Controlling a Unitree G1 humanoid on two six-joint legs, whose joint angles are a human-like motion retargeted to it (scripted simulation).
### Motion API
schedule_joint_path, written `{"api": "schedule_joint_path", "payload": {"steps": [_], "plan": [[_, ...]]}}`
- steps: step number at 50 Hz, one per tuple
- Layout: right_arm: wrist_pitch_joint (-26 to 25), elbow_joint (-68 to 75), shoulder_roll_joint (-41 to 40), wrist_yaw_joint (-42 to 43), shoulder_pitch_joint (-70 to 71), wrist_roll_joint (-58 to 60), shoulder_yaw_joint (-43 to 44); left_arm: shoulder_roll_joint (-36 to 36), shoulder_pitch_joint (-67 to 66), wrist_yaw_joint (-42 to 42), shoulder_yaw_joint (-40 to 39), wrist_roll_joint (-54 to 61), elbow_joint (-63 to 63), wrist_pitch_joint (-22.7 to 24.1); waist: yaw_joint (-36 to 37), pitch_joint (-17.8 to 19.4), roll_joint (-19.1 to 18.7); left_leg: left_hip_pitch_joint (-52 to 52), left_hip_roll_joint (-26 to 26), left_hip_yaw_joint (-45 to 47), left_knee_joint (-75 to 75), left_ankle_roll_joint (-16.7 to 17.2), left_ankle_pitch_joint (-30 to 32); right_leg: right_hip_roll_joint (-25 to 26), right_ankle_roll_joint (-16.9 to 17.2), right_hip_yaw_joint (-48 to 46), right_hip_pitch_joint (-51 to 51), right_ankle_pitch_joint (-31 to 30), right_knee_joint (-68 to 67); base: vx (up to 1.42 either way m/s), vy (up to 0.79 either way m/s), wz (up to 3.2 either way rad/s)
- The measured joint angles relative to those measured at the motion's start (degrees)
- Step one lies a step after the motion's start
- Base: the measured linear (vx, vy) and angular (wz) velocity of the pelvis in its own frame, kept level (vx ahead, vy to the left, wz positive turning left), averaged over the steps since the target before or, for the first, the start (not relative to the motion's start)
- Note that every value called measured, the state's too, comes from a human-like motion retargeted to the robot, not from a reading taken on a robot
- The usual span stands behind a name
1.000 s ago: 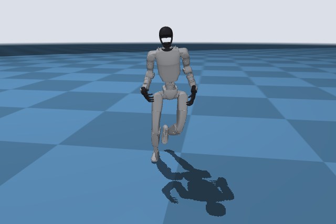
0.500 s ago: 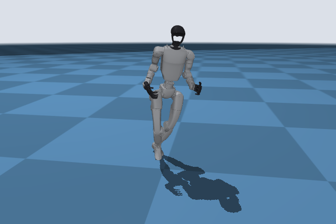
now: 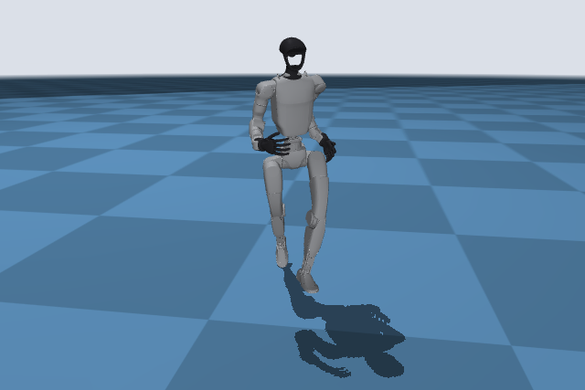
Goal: Walk run
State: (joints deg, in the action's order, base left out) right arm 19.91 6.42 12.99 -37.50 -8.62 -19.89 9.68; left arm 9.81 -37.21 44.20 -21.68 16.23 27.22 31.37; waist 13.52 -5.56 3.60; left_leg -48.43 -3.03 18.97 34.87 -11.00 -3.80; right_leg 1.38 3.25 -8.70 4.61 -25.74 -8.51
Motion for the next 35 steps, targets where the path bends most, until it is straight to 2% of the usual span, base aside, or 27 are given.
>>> {"api": "schedule_joint_path", "payload": {"steps": [2, 3, 4, 5, 6, 7, 8, 9, 10, 12, 13, 14, 15, 17, 18, 20, 22, 23, 25, 26, 27, 28, 29, 30, 32, 33, 35], "plan": [[-2.0, 1.1, -2.8, -4.7, -1.5, -4.2, 0.6, -0.2, 2.5, -3.0, -0.4, 0.8, -2.6, -0.8, 1.0, 3.5, 2.5, 4.3, -3.8, -2.7, -17.2, 7.9, -3.8, -5.1, 7.1, -7.1, 2.2, -4.3, -15.1, 2.23, -0.63, 0.78], [-3.1, 1.7, -4.3, -7.0, -1.6, -6.0, 0.9, -0.6, 4.7, -4.6, -0.3, 0.8, -4.0, -1.1, -0.9, 4.9, 3.1, 6.7, -5.7, -2.1, -21.8, 10.4, -5.4, -4.7, 9.5, -6.2, 2.3, -4.3, -22.9, 2.31, -0.74, 1.89], [-4.2, 2.2, -5.9, -8.7, -1.2, -7.3, 1.3, -1.2, 7.4, -6.3, -0.2, 0.5, -5.6, -1.4, -3.1, 6.2, 3.0, 9.6, -6.7, -1.9, -24.3, 10.6, -5.5, -0.6, 10.6, -2.2, 2.6, -4.3, -26.8, 2.63, -0.82, 2.21], [-5.3, 2.7, -7.4, -10.3, -0.6, -8.6, 1.7, -1.8, 10.4, -8.0, -0.1, 0.1, -7.3, -1.6, -5.4, 7.5, 2.6, 12.6, -7.2, -2.1, -25.8, 9.6, -4.9, 5.3, 10.9, 3.3, 2.8, -4.3, -28.8, 2.4, -0.84, 1.87], [-5.6, 2.8, -8.5, -11.3, 0.0, -9.2, 2.0, -2.7, 13.9, -9.9, 0.2, -0.2, -9.3, -1.8, -7.4, 8.5, 1.7, 14.9, -7.5, -3.5, -23.2, 3.0, -0.6, 8.6, 11.3, 2.1, 2.2, -4.3, -30.4, 2.1, -0.9, 1.71], [-5.8, 3.0, -9.8, -12.2, 0.3, -9.5, 2.2, -3.7, 17.3, -11.7, 0.6, -0.4, -11.3, -2.0, -9.8, 9.2, 1.0, 16.2, -7.7, -6.5, -19.2, -2.0, 0.5, 11.4, 10.4, -0.8, 0.8, -4.3, -32.1, 2.0, -1.09, 1.77], [-5.7, 3.2, -11.2, -13.1, -0.3, -9.1, 2.2, -5.1, 20.7, -13.3, 1.2, -0.3, -13.2, -2.1, -13.1, 9.0, 0.6, 15.5, -7.5, -12.7, -11.9, -3.5, -4.7, 12.9, 7.0, -7.0, -2.1, -4.3, -34.0, 2.66, -1.17, 1.63], [-6.0, 4.0, -12.0, -13.7, -2.7, -8.5, 1.9, -6.5, 23.4, -14.8, 2.4, 0.5, -14.0, -1.9, -15.0, 7.7, -0.4, 15.7, -6.2, -16.4, -6.0, -4.0, -9.6, 11.4, 0.7, -12.5, -5.5, -1.2, -39.6, 3.27, -1.1, 1.19], [-6.5, 5.3, -12.6, -14.2, -6.0, -7.9, 1.5, -8.0, 25.8, -16.2, 3.9, 1.7, -14.4, -1.6, -16.3, 6.0, -1.5, 16.5, -4.3, -18.8, -0.9, -4.0, -14.4, 8.3, -6.9, -17.7, -9.2, 3.4, -47.0, 3.4, -1.01, 0.7], [-7.3, 7.7, -12.7, -11.8, -11.3, -8.3, 0.5, -8.2, 34.5, -12.4, 2.1, 8.1, -12.0, -3.6, -17.9, 0.5, -2.5, 20.3, -4.5, -19.4, 2.1, -4.0, -21.9, 2.9, -12.6, -16.0, -23.6, 14.7, -56.6, 2.83, -1.04, 0.23], [-7.7, 9.2, -12.4, -11.0, -13.1, -8.5, 0.3, -7.3, 37.9, -10.9, 2.7, 11.6, -11.9, -4.9, -17.7, -1.9, -1.6, 23.8, -4.0, -16.2, -0.1, -4.0, -23.0, 0.1, -16.7, -16.5, -28.3, 18.9, -54.9, 2.34, -1.0, 0.26], [-7.8, 10.5, -12.1, -10.4, -14.8, -8.3, 0.7, -6.4, 40.1, -10.3, 4.8, 14.5, -12.7, -5.4, -19.9, -3.4, -1.5, 27.9, -5.2, -16.8, -3.5, -4.0, -21.3, -3.2, -17.5, -17.2, -32.8, 22.2, -52.7, 2.51, -1.05, 1.06], [-7.6, 11.6, -11.9, -9.8, -16.4, -7.9, 1.3, -5.4, 41.7, -10.1, 7.7, 17.0, -14.0, -5.6, -23.2, -4.4, -1.7, 32.3, -7.4, -19.3, -7.6, -4.0, -18.2, -6.9, -16.7, -17.9, -37.3, 25.1, -50.3, 2.43, -0.75, 2.06], [-6.4, 12.2, -10.7, -8.3, -18.7, -6.7, 2.0, -6.7, 41.5, -10.0, 10.3, 19.7, -17.8, -5.8, -29.7, -3.6, -5.6, 42.4, -7.9, -19.6, -16.6, -3.5, -2.1, -12.2, -9.8, -16.7, -42.7, 28.0, -41.2, 1.99, -0.43, 2.2], [-5.6, 12.0, -10.1, -7.9, -19.5, -5.7, 3.3, -7.5, 41.0, -10.0, 11.8, 19.5, -19.1, -5.5, -32.7, -2.9, -8.1, 46.3, -6.2, -19.9, -19.1, -2.1, 7.6, -14.5, -6.9, -17.0, -44.6, 28.9, -35.3, 2.08, -0.66, 2.01], [-4.1, 11.4, -8.9, -7.2, -20.4, -3.2, 6.2, -10.0, 38.6, -10.2, 13.9, 17.4, -21.6, -4.8, -38.2, -1.9, -12.3, 52.4, -1.5, -18.8, -23.2, 2.8, 28.9, -17.0, -2.8, -17.2, -46.3, 29.7, -21.0, 2.1, -0.91, 1.45], [-3.3, 9.5, -8.2, -6.6, -19.7, -0.9, 7.6, -12.6, 35.0, -10.3, 13.2, 12.7, -24.5, -4.5, -40.6, 1.2, -14.0, 55.7, 2.6, -13.0, -16.7, 5.5, 33.8, -14.3, 2.1, -12.8, -44.5, 34.5, -9.1, 2.05, -1.07, -0.11], [-3.2, 8.1, -8.3, -6.0, -18.3, 0.1, 7.8, -13.2, 33.2, -10.6, 12.7, 9.8, -25.7, -4.0, -41.1, 3.2, -14.1, 56.2, 3.3, -12.6, -10.2, 3.6, 33.8, -13.5, 5.1, -11.0, -43.4, 36.5, -5.6, 1.87, -0.92, -0.75], [-3.6, 4.6, -8.1, -4.9, -15.0, 0.6, 7.5, -12.8, 29.6, -12.3, 12.2, 4.6, -26.8, -2.4, -40.8, 5.9, -12.0, 57.7, -2.7, -16.7, -2.0, 0.3, 33.8, -13.8, 4.8, -8.7, -40.7, 33.0, -3.5, 2.03, -1.0, -0.86], [-4.4, 2.4, -7.8, -4.4, -13.4, -0.5, 6.6, -11.7, 27.6, -12.6, 11.8, 2.5, -25.8, -1.7, -40.5, 6.5, -10.5, 57.4, -4.8, -15.7, 2.6, 0.2, 33.8, -13.0, -0.7, -7.5, -39.6, 26.8, -6.2, 2.48, -1.3, -1.04], [-5.1, 0.3, -7.3, -4.1, -11.9, -1.6, 5.2, -10.2, 25.1, -12.2, 10.8, 0.3, -24.1, -0.9, -39.4, 6.7, -9.1, 56.6, -6.8, -13.4, 7.1, -0.4, 33.5, -11.3, -5.1, -4.1, -38.8, 24.6, -10.2, 2.83, -1.54, -1.82], [-5.7, -1.7, -6.7, -4.0, -10.9, -3.0, 2.8, -7.9, 21.7, -10.4, 8.8, -2.1, -20.8, 0.0, -36.7, 6.2, -7.8, 54.9, -8.5, -8.4, 11.5, -2.1, 32.6, -7.6, -7.4, 3.7, -38.5, 30.8, -16.7, 2.91, -1.49, -2.02], [-6.5, -2.4, -6.6, -4.0, -10.3, -4.6, 1.8, -6.0, 17.7, -8.5, 8.1, -5.2, -15.3, 1.1, -34.3, 4.9, -7.9, 50.6, -7.6, -6.8, 20.0, -3.2, 28.3, -7.9, -7.8, 3.0, -37.2, 35.5, -21.5, 2.88, -1.33, -1.6], [-7.4, -2.4, -6.7, -4.1, -9.8, -6.5, 1.4, -4.3, 13.6, -6.5, 8.2, -8.6, -8.6, 2.3, -32.0, 3.2, -8.7, 45.1, -5.3, -6.8, 30.5, -3.9, 22.3, -10.2, -7.2, -1.9, -35.3, 39.6, -25.4, 2.87, -1.13, -1.16], [-10.3, -1.6, -7.1, -4.3, -6.3, -9.3, 1.6, -4.1, 8.3, -1.2, 9.4, -7.7, -1.4, 2.8, -22.2, -1.0, -7.7, 30.4, -2.6, -3.5, 39.1, -4.0, 13.5, -4.2, -9.2, 0.8, -29.1, 44.6, -22.4, 2.8, -0.94, -1.97], [-10.4, -1.5, -6.4, -3.7, -5.2, -9.6, -0.1, -4.1, 5.5, 1.5, 7.7, -6.3, 0.0, 2.2, -18.0, -2.3, -6.1, 25.9, -1.3, 0.0, 37.9, -4.0, 9.4, -2.1, -9.9, 3.9, -25.2, 44.8, -19.3, 2.64, -0.59, -2.12], [-8.7, -2.3, -4.8, -2.9, -4.3, -8.8, -1.2, -3.9, 0.9, 3.4, 4.7, -5.9, 0.6, 2.7, -13.7, -2.8, -4.6, 17.0, -0.5, 0.3, 32.2, -4.0, 2.9, 0.0, -8.2, 3.2, -16.9, 38.0, -13.1, 2.63, -0.31, -0.77]]}}
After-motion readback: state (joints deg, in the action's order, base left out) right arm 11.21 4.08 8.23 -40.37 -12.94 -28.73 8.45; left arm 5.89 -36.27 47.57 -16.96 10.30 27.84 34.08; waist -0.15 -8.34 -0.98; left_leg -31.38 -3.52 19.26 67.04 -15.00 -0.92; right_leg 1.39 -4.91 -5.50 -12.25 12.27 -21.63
